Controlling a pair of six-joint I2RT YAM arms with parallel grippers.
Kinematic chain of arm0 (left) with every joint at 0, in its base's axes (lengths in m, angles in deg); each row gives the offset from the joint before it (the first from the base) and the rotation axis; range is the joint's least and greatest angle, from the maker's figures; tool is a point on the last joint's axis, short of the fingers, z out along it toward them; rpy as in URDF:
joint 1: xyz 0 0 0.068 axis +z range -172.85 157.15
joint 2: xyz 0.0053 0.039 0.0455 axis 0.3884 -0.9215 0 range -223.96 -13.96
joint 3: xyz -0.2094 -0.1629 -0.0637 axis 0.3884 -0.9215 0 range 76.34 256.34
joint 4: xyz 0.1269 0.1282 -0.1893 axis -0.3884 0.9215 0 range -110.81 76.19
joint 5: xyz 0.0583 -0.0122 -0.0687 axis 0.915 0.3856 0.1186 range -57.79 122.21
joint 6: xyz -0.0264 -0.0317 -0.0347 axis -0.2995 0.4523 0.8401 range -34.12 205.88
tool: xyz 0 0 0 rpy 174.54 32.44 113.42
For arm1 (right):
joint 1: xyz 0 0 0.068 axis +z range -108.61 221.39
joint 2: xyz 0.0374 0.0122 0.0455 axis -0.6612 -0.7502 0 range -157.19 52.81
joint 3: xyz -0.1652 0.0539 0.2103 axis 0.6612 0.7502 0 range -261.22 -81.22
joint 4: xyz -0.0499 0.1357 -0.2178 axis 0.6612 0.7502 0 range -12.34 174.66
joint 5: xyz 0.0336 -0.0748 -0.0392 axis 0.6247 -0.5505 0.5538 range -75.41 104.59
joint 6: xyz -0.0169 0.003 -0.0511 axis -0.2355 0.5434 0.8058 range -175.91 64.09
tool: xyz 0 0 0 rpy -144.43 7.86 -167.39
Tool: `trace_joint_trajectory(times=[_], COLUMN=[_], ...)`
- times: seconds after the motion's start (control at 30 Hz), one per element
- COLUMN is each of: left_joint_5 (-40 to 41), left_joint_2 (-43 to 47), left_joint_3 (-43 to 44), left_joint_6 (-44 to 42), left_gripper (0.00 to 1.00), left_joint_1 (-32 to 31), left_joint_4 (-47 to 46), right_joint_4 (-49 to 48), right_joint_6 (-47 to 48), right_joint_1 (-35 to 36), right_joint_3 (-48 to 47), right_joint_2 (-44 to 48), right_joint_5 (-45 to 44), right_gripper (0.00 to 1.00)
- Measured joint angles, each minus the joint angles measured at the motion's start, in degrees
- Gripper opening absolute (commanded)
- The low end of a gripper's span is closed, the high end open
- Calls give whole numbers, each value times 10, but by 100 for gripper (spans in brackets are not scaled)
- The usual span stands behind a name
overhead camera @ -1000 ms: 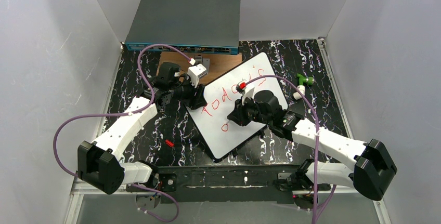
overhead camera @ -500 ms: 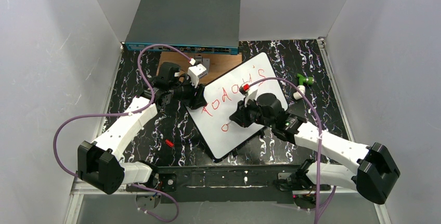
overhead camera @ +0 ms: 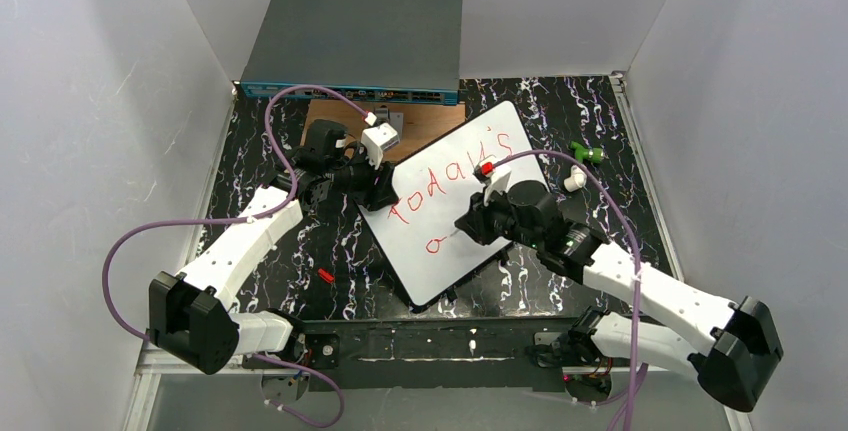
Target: Write a sentence on the whiteboard
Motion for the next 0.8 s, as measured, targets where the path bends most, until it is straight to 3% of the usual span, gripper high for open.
trace_joint_trajectory(times=[0.4,0.8], left_joint_5=[0,1], left_joint_2=[0,4], left_joint_3=[0,0], left_joint_6=[0,-2], left_gripper=[0,0], left_joint_1=[0,-1], left_joint_4=[0,4], right_joint_4=[28,24], right_joint_6=[6,0], right_joint_1=[-11,-108], right_joint_3=[-28,5], right_joint_2=[82,72], right_joint_5=[-17,-33], right_gripper=[1,1])
